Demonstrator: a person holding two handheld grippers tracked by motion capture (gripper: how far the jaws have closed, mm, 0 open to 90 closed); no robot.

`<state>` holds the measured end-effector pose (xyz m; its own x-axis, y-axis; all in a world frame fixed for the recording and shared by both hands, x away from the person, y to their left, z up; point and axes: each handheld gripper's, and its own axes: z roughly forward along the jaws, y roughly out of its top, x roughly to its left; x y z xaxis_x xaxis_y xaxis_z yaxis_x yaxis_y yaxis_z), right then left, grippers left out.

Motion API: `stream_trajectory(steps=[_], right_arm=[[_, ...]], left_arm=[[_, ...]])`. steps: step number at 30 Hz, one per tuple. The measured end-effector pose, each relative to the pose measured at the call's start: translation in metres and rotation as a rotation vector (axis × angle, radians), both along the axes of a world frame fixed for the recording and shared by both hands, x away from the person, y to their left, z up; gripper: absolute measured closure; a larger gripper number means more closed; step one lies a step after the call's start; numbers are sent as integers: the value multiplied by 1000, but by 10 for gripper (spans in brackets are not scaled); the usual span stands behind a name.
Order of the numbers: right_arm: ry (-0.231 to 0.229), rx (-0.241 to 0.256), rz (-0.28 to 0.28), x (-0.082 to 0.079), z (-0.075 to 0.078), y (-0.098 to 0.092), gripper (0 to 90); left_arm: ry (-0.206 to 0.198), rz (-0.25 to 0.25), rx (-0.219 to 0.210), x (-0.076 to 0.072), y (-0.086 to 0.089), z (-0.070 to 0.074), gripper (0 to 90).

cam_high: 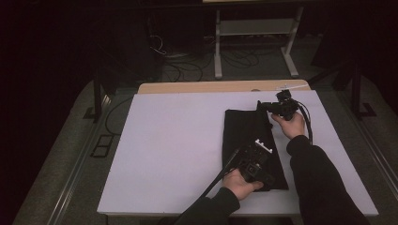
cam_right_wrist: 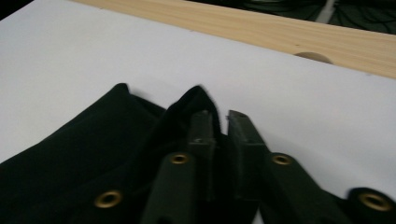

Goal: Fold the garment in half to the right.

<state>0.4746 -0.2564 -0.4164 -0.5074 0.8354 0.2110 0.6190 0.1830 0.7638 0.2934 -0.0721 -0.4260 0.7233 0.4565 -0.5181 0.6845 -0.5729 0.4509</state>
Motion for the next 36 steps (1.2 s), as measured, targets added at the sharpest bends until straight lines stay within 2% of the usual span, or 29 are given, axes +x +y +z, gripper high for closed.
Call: stream_trajectory(steps=[5,9,11,18,24,25,31,34,36], right_arm=[[13,2,-39,-2,2,-10,680],[2,-11,-67,-7,4,-17,619],[-13,-16,-83,-9,6,-21,606],[-13,-15,-104,-16,13,-36,440],[-15,-14,-104,-24,18,-43,289],[-17,-14,-103,-25,20,-44,267],[-25,-5,-88,-34,29,-48,125],[-24,-2,-77,-39,33,-50,94],[-18,-2,-73,-41,35,-50,33]], left_arm=[[-3,8,-26,0,-1,-1,763],[-21,8,-38,0,-1,1,651],[-26,2,-41,0,0,1,627],[-61,13,-71,4,6,4,503],[-130,44,-81,9,22,9,339],[-133,67,-90,9,25,10,311],[-169,111,-110,19,52,13,249],[-175,134,-129,22,63,14,220],[-182,129,-129,24,69,14,195]])
